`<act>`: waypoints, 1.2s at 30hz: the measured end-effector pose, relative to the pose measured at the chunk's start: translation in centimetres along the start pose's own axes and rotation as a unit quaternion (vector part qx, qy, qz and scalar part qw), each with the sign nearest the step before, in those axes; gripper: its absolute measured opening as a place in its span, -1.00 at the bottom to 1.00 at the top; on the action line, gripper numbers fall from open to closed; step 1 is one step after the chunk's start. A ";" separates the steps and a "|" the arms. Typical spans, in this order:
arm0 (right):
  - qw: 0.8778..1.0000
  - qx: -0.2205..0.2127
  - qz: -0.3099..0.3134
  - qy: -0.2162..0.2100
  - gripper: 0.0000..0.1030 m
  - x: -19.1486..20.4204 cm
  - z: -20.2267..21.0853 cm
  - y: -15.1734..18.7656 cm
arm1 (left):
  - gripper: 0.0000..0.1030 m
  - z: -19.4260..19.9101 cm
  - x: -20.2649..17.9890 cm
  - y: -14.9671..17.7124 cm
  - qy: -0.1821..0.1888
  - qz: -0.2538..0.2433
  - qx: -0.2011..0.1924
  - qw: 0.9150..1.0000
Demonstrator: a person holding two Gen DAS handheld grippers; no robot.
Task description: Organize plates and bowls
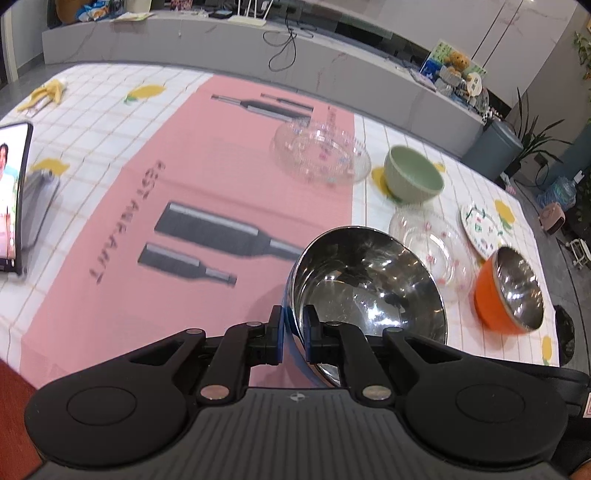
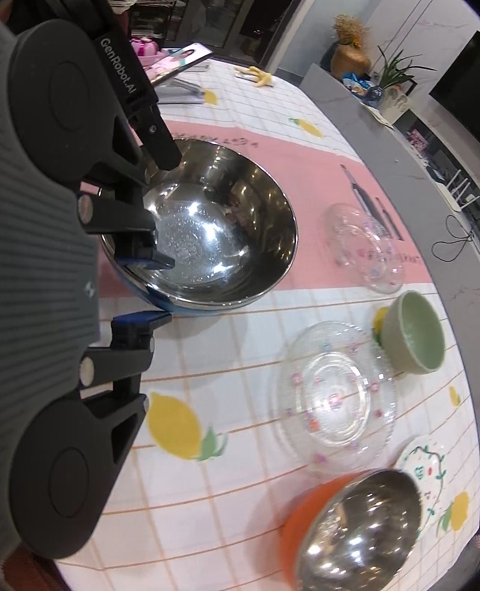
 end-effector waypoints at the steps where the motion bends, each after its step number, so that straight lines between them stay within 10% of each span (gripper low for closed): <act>1: 1.000 0.002 0.000 0.003 -0.57 -0.2 -0.2 0.3 | -0.79 -0.3 0.2 0.3 0.000 0.004 0.005 1.000; 24: 0.999 0.020 0.028 0.027 -0.49 0.4 -1.2 2.8 | -0.71 -0.5 1.2 1.9 -0.023 0.002 0.013 1.000; 36: 0.994 -0.048 0.067 0.066 -0.20 0.5 2.6 2.0 | -0.39 4.4 -0.5 -0.3 -0.055 -0.055 -0.097 0.992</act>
Point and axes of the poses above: each gripper's, at about its wrist camera, not at the fingertips, and z roughly against the way its jaws point, x to its left, y to its underside, the point moved 10 cm from there along -z, roughly the way its jaws point, and after that the axes turned 9 degrees about x, right-handed, at the moved point
